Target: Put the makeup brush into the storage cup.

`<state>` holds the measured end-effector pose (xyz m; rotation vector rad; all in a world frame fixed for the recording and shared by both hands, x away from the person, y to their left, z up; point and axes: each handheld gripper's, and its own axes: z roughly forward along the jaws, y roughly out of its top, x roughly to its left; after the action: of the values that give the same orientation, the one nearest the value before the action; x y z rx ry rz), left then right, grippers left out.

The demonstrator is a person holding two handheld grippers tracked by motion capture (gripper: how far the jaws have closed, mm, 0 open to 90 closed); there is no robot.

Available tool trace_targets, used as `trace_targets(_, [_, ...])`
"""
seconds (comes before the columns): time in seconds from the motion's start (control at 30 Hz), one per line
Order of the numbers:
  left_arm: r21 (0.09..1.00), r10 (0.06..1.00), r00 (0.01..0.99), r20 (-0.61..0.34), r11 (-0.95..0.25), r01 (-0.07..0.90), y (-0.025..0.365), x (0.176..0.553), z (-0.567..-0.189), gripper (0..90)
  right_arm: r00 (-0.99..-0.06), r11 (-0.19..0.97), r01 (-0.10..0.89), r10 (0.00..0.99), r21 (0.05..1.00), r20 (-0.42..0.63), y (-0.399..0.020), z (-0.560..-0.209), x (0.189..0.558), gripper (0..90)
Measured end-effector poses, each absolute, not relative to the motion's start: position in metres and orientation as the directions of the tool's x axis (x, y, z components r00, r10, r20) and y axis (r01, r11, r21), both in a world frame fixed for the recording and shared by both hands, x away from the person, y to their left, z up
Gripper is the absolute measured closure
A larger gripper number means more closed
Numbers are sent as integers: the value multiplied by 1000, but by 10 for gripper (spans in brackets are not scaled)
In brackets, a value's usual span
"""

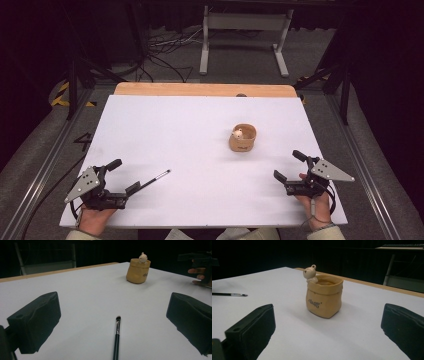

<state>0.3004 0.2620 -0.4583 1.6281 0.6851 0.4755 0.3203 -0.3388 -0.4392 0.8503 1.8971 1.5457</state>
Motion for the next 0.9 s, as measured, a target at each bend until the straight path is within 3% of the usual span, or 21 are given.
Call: trace_targets(0.9, [987, 640, 767, -43, -93, 133, 239, 312, -434, 3, -667, 135, 119, 744, 984, -21, -338, -435, 318, 0])
